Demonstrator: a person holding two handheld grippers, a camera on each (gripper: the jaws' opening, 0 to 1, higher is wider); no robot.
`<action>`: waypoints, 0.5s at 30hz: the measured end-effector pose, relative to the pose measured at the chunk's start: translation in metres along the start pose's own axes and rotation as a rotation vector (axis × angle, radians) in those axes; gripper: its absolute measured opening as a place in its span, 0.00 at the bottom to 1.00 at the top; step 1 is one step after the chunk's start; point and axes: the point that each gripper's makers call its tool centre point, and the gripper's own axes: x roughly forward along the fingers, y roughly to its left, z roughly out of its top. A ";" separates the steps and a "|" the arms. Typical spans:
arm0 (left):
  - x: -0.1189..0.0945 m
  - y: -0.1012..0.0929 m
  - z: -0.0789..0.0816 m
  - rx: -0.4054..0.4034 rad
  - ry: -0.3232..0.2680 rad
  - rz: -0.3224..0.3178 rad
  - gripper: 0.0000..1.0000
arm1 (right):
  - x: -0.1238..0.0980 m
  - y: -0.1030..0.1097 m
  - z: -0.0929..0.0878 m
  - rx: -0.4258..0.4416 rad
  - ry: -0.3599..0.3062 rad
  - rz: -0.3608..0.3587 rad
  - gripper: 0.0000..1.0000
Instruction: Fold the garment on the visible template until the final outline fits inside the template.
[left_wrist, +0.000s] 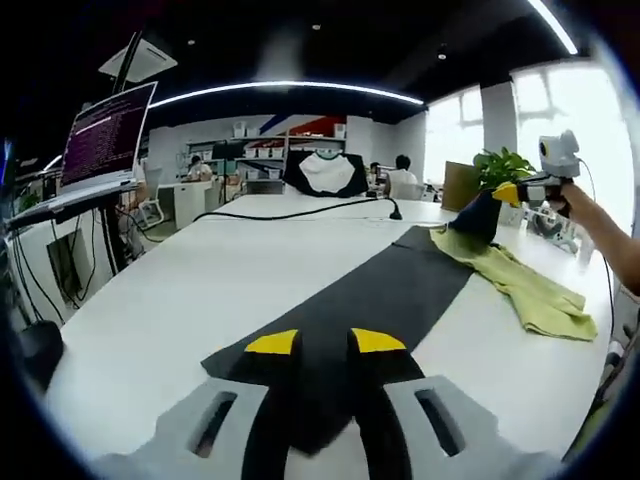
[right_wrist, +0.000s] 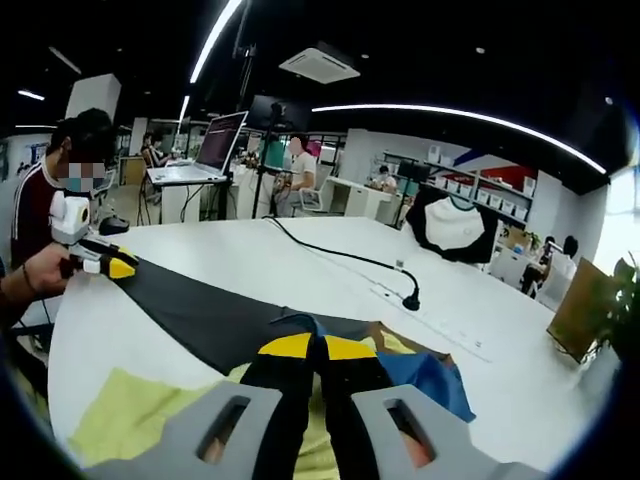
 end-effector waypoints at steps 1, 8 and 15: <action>0.002 0.004 -0.002 0.000 0.011 0.018 0.20 | 0.000 -0.001 -0.001 0.004 0.005 0.005 0.00; 0.006 0.015 -0.013 -0.015 0.070 0.061 0.09 | -0.006 -0.014 0.002 0.044 -0.001 -0.001 0.00; 0.008 0.020 -0.014 0.069 0.085 0.115 0.01 | -0.012 -0.031 0.002 0.104 -0.015 -0.022 0.00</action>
